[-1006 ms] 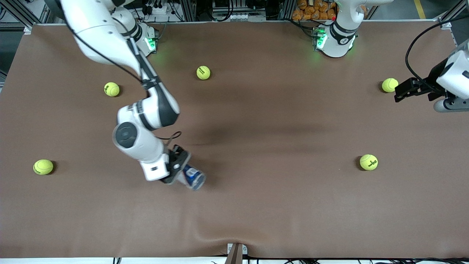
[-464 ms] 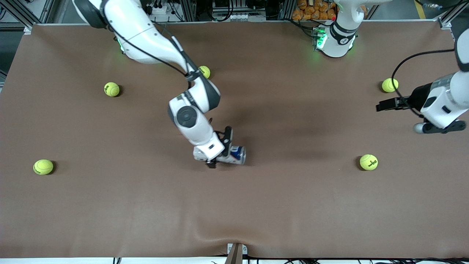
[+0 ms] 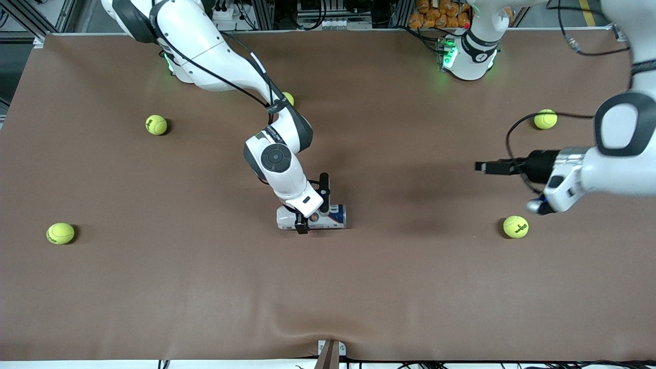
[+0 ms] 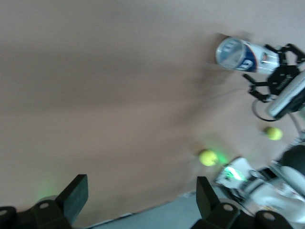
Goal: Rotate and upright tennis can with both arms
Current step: 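Grasp the can's end with the left gripper while the right gripper releases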
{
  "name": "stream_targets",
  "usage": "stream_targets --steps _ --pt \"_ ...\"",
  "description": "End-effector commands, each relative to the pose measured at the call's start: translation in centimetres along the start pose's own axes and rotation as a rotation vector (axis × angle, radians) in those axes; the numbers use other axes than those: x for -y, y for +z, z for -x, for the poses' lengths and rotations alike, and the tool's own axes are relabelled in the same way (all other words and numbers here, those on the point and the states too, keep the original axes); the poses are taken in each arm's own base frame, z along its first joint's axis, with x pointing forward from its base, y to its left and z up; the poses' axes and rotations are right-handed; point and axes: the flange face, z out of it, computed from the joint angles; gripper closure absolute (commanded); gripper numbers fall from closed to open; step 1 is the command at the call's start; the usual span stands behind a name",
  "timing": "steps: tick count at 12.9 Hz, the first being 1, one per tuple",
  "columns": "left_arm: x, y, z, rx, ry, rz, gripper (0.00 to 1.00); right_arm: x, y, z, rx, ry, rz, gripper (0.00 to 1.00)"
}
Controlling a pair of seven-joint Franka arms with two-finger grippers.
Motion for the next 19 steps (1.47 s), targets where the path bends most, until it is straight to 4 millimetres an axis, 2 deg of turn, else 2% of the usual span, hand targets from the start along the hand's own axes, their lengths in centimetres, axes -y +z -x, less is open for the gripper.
stream_targets --steps 1,2,6,8,9,10,12,13,15,17,19 --pt "-1.8 3.3 -2.7 -0.002 0.000 0.072 0.00 -0.8 -1.6 -0.4 -0.011 -0.030 0.037 0.00" --pt "-2.9 5.0 -3.5 -0.010 -0.004 0.104 0.00 -1.0 -2.6 -0.6 -0.016 -0.032 0.037 0.00" --pt "-6.1 11.0 -6.6 -0.052 -0.050 0.266 0.00 -1.9 -9.0 -1.2 -0.017 -0.035 0.042 0.00" --pt "-7.9 14.1 -7.8 -0.094 -0.081 0.332 0.00 -2.6 -12.3 -0.3 -0.001 -0.014 0.023 0.00" --pt "-8.6 16.2 -8.2 -0.101 -0.097 0.364 0.00 -3.4 -13.6 1.1 0.010 0.011 0.018 0.00" --pt "-9.2 18.0 -8.6 -0.114 -0.111 0.387 0.00 -4.8 -14.6 3.5 0.023 0.048 0.010 0.00" --pt "-10.2 21.6 -9.2 -0.131 -0.152 0.433 0.06 -8.1 -16.7 9.9 0.043 0.148 0.012 0.00" --pt "-10.2 22.8 -9.7 -0.144 -0.162 0.458 0.09 -9.2 -17.4 12.8 0.056 0.194 0.007 0.00" --pt "-9.1 24.7 -10.7 -0.154 -0.140 0.506 0.14 -11.6 -18.1 20.1 0.081 0.300 -0.003 0.00" --pt "-8.2 26.2 -11.5 -0.169 -0.114 0.583 0.18 -12.7 -19.4 26.3 0.108 0.376 -0.021 0.00" --pt "-7.1 28.0 -12.3 -0.172 -0.115 0.612 0.18 -13.0 -21.0 33.1 0.136 0.488 -0.062 0.00"
